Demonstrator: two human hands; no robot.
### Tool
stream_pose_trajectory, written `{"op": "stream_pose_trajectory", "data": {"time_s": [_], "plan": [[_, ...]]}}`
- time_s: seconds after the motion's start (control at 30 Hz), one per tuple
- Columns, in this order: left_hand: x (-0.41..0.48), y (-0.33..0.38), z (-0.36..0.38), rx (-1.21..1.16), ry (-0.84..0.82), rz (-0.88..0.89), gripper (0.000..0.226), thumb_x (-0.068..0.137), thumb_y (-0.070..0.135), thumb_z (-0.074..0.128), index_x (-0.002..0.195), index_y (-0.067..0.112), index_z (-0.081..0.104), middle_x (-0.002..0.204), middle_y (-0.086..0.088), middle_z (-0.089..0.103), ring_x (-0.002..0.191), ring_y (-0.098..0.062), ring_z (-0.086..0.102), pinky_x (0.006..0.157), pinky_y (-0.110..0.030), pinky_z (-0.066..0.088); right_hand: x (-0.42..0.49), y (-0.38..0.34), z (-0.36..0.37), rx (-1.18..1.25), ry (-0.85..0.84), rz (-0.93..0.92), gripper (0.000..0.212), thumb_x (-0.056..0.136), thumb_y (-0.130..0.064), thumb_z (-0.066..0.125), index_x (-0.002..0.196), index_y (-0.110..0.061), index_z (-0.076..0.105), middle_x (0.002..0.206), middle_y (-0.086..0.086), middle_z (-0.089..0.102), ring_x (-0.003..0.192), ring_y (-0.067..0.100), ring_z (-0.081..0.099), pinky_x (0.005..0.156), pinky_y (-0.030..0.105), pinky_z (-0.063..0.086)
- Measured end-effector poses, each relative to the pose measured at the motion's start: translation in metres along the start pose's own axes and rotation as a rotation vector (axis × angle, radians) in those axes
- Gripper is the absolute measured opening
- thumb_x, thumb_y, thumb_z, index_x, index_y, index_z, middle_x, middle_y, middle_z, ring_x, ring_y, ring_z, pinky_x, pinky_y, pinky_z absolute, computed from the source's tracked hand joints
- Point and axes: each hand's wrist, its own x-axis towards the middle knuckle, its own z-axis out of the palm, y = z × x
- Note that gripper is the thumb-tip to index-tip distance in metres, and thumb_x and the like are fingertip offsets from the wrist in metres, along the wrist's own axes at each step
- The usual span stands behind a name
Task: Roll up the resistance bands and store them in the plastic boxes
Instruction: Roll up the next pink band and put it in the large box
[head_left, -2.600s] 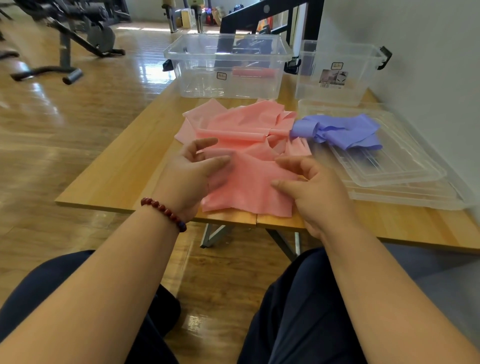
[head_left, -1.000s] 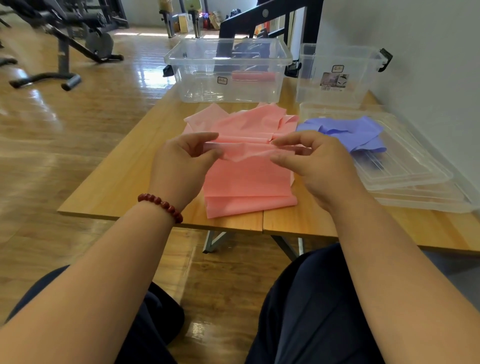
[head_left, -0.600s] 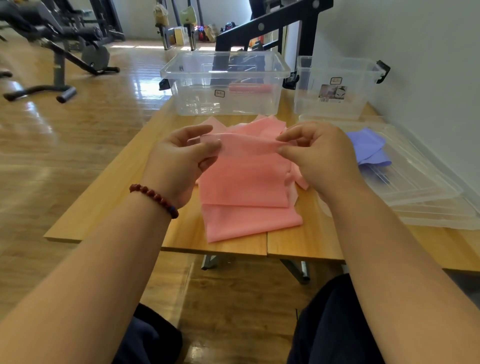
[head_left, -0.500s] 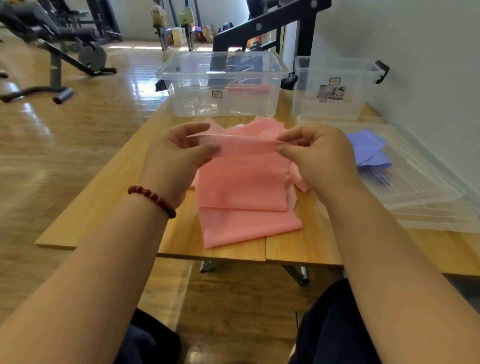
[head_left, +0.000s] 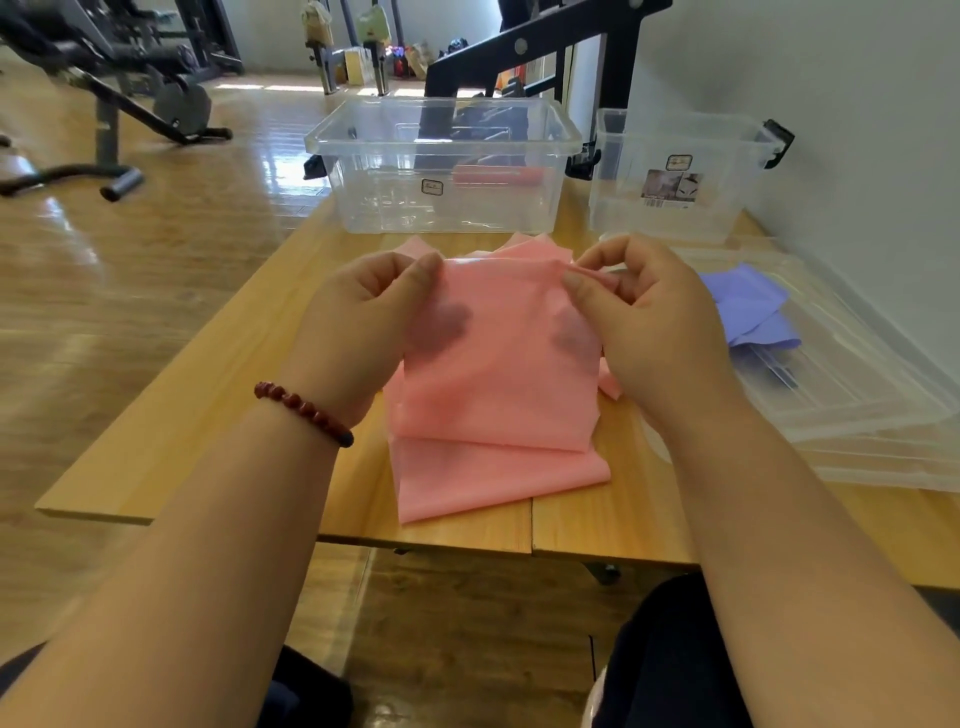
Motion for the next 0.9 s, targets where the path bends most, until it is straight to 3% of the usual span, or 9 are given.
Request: {"op": "stream_pose_trajectory", "data": {"time_s": [0.1, 0.2, 0.33, 0.47, 0.6, 0.7, 0.9], "plan": [[-0.004, -0.002, 0.0, -0.104, -0.052, -0.042, 0.018, 0.075, 0.037, 0.079, 0.079, 0.02, 0.073, 0.082, -0.005, 0.072, 0.083, -0.022, 0.067, 0.076, -0.039, 0.057, -0.001, 0.001, 0.002, 0.044, 0.034, 0.004, 0.015, 0.09, -0.028, 0.07, 0.078, -0.032, 0.061, 0.066, -0.013, 0.065, 0.067, 0.001, 0.057, 0.059, 0.017, 0.046], [-0.009, -0.006, -0.002, -0.16, -0.078, -0.051, 0.025, 0.062, 0.029, 0.081, 0.084, 0.02, 0.073, 0.08, 0.001, 0.073, 0.079, -0.014, 0.069, 0.066, -0.028, 0.056, -0.002, 0.004, 0.002, 0.088, 0.04, 0.032, 0.017, 0.089, -0.024, 0.071, 0.077, -0.033, 0.064, 0.065, -0.012, 0.065, 0.071, 0.007, 0.06, 0.068, 0.03, 0.051], [-0.008, -0.009, -0.005, -0.217, -0.035, -0.052, 0.022, 0.07, 0.021, 0.075, 0.089, 0.013, 0.07, 0.078, -0.001, 0.07, 0.071, -0.013, 0.066, 0.063, -0.025, 0.053, -0.002, 0.006, -0.002, 0.138, -0.007, 0.044, 0.02, 0.089, -0.022, 0.071, 0.075, -0.035, 0.066, 0.067, -0.011, 0.065, 0.072, 0.011, 0.059, 0.072, 0.038, 0.05], [-0.013, -0.011, -0.013, -0.278, -0.119, -0.072, 0.023, 0.069, 0.024, 0.069, 0.09, 0.014, 0.072, 0.075, -0.002, 0.067, 0.066, -0.01, 0.062, 0.058, -0.019, 0.05, -0.005, 0.009, -0.004, 0.151, -0.164, 0.083, 0.011, 0.09, -0.031, 0.063, 0.081, -0.036, 0.061, 0.067, -0.007, 0.061, 0.069, 0.019, 0.055, 0.063, 0.036, 0.044], [-0.017, -0.011, -0.02, -0.326, -0.186, -0.089, 0.016, 0.084, 0.009, 0.06, 0.091, 0.016, 0.072, 0.076, 0.002, 0.07, 0.067, -0.007, 0.066, 0.057, -0.018, 0.053, -0.008, 0.008, -0.006, 0.202, -0.168, 0.086, 0.017, 0.095, -0.018, 0.064, 0.085, -0.032, 0.066, 0.068, -0.005, 0.064, 0.068, 0.014, 0.058, 0.065, 0.032, 0.045], [-0.019, -0.013, -0.02, -0.367, -0.193, -0.082, 0.029, 0.09, 0.004, 0.055, 0.084, 0.022, 0.077, 0.079, 0.002, 0.07, 0.069, -0.008, 0.064, 0.061, -0.018, 0.054, -0.011, 0.006, -0.006, 0.281, -0.15, 0.103, 0.024, 0.095, -0.011, 0.062, 0.082, -0.03, 0.069, 0.061, -0.003, 0.057, 0.067, 0.019, 0.054, 0.06, 0.03, 0.043], [-0.022, -0.014, -0.016, -0.396, -0.229, -0.103, 0.048, 0.095, -0.003, 0.045, 0.071, 0.021, 0.078, 0.072, 0.003, 0.07, 0.065, -0.006, 0.063, 0.059, -0.015, 0.051, -0.012, 0.006, -0.005, 0.436, -0.135, 0.186, 0.04, 0.093, -0.001, 0.058, 0.07, -0.029, 0.074, 0.076, -0.01, 0.068, 0.074, 0.011, 0.06, 0.058, 0.024, 0.046]]}}
